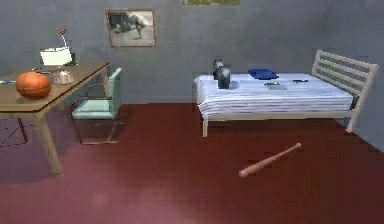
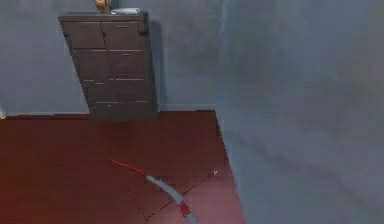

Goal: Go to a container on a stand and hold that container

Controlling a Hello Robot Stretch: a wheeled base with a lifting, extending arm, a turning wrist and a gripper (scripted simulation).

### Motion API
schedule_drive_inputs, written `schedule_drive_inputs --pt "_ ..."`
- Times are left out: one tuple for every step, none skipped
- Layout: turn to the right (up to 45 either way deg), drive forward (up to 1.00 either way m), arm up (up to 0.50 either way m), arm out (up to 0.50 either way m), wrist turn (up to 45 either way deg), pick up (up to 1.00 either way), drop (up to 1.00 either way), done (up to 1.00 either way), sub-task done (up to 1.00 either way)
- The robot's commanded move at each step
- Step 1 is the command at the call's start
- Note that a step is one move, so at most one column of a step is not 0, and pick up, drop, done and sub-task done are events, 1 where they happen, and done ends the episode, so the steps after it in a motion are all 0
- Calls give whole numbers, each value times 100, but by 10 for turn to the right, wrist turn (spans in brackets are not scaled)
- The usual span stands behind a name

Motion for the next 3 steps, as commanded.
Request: schedule_drive_inputs --pt "-450 0 0 0 0 0 0 0 0" --pt "-300 0 0 0 0 0 0 0 0" --pt "0 20 0 0 0 0 0 0 0"
